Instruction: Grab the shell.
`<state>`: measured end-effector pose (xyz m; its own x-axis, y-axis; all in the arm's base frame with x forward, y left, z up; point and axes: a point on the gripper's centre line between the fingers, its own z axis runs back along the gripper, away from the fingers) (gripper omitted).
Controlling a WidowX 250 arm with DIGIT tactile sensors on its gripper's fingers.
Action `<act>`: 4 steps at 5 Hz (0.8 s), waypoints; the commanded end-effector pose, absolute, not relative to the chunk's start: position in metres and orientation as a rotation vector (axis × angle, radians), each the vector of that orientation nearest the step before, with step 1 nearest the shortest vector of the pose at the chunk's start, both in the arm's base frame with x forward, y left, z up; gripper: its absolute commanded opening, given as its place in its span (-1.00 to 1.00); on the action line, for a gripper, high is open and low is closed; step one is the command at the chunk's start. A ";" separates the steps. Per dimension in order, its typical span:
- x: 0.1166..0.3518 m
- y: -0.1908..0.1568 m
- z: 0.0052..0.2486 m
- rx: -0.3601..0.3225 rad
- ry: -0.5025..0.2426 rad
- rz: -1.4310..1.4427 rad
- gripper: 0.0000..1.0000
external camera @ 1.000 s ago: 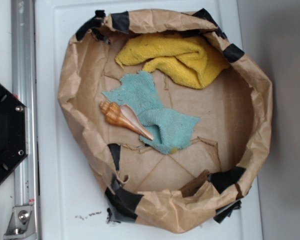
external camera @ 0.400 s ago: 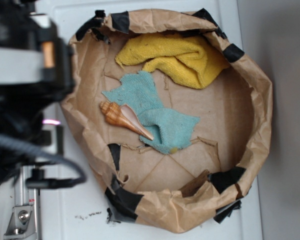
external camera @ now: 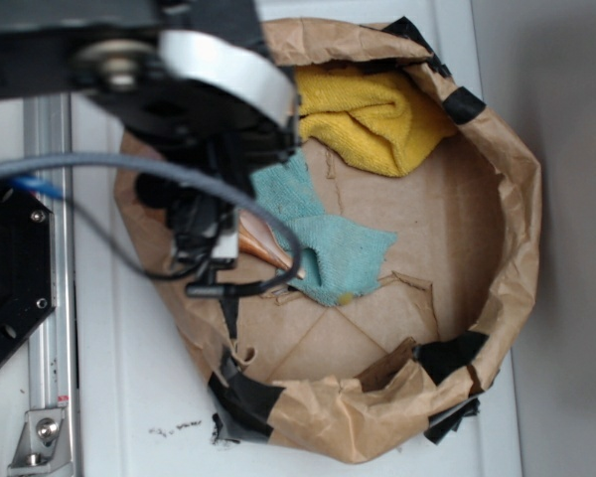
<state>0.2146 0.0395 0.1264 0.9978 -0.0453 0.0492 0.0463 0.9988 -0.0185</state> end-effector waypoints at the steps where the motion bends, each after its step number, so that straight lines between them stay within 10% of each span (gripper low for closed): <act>1: 0.225 0.004 0.079 -0.079 -0.031 -0.152 1.00; 4: 0.225 -0.025 0.016 -0.016 0.268 -0.211 1.00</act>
<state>0.2293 -0.0151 0.0136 0.9406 -0.1873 -0.2830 0.1834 0.9822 -0.0404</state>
